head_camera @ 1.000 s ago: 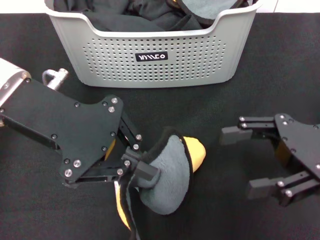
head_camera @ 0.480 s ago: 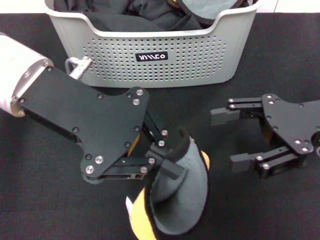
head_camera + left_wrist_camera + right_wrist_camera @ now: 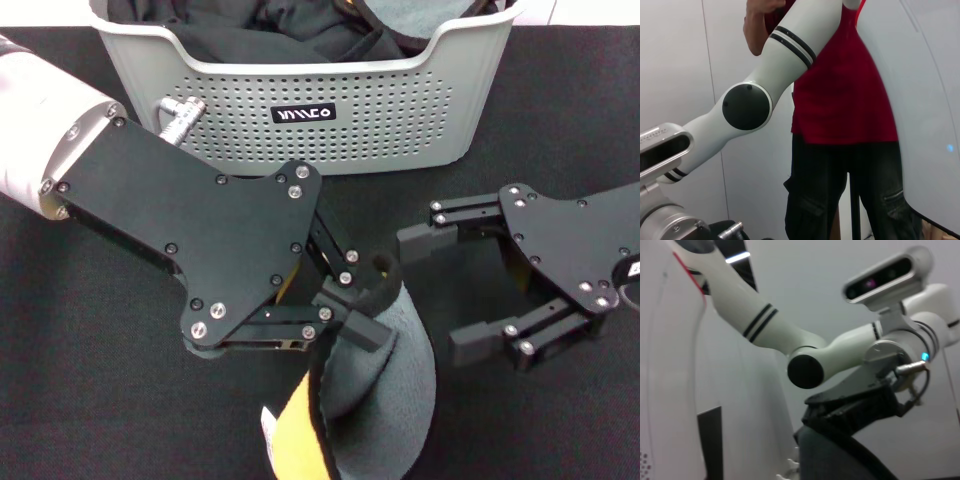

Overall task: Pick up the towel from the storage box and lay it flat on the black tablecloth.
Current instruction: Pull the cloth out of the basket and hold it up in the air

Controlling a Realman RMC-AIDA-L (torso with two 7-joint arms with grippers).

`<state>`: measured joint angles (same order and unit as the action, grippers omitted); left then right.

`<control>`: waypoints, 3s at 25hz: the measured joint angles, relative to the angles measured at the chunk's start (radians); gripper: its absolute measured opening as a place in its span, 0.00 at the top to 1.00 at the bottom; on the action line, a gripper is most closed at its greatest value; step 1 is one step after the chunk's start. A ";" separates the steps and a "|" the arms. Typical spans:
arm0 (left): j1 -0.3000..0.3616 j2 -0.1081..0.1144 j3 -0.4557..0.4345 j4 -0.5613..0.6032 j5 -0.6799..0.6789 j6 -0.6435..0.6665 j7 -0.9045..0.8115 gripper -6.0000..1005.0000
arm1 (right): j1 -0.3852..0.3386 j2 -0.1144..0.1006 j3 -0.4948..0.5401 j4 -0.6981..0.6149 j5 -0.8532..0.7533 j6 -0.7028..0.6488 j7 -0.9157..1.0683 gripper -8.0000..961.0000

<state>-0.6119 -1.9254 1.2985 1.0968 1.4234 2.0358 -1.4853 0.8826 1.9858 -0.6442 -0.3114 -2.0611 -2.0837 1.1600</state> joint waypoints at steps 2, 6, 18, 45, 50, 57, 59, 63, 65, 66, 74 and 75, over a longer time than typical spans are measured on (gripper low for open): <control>-0.001 0.000 -0.001 0.000 0.000 0.000 0.000 0.97 | 0.006 -0.001 -0.011 0.000 0.001 -0.014 0.000 0.14; -0.001 0.000 -0.002 0.007 0.000 0.000 0.000 0.97 | 0.016 0.000 -0.020 0.000 0.002 -0.036 -0.002 0.14; 0.009 -0.005 -0.001 0.049 -0.030 0.000 0.000 0.97 | 0.008 0.011 -0.028 -0.009 0.008 -0.005 -0.003 0.14; -0.091 -0.007 0.001 0.103 -0.030 0.000 0.083 0.97 | 0.022 -0.002 -0.043 -0.012 0.013 -0.067 -0.014 0.14; -0.107 -0.007 -0.001 0.102 -0.028 -0.001 0.092 0.97 | 0.035 0.000 -0.053 -0.012 0.013 -0.067 -0.020 0.14; -0.113 -0.007 -0.008 0.102 -0.024 -0.003 0.094 0.97 | 0.035 -0.004 -0.054 -0.012 0.015 -0.067 -0.022 0.14; -0.109 -0.007 -0.022 0.098 -0.017 -0.003 0.094 0.97 | 0.030 -0.002 -0.055 -0.012 0.015 -0.067 -0.020 0.14; -0.093 -0.007 -0.048 0.090 0.000 -0.003 0.094 0.97 | 0.010 -0.004 -0.056 -0.012 0.017 -0.068 -0.022 0.14; -0.090 -0.007 -0.053 0.082 0.010 -0.003 0.094 0.97 | -0.002 -0.007 -0.056 -0.012 0.026 -0.069 -0.023 0.15; -0.087 -0.008 -0.055 0.074 0.015 -0.003 0.094 0.97 | -0.009 -0.008 -0.056 -0.012 0.033 -0.069 -0.023 0.15; -0.083 -0.012 -0.068 0.010 0.048 -0.003 0.107 0.97 | -0.061 -0.016 -0.058 -0.012 0.098 -0.073 -0.021 0.21; -0.082 -0.012 -0.068 0.006 0.049 -0.003 0.109 0.97 | -0.065 -0.017 -0.058 -0.012 0.101 -0.073 -0.021 0.28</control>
<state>-0.6942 -1.9371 1.2304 1.1030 1.4720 2.0323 -1.3763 0.8181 1.9692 -0.7023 -0.3236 -1.9603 -2.1569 1.1391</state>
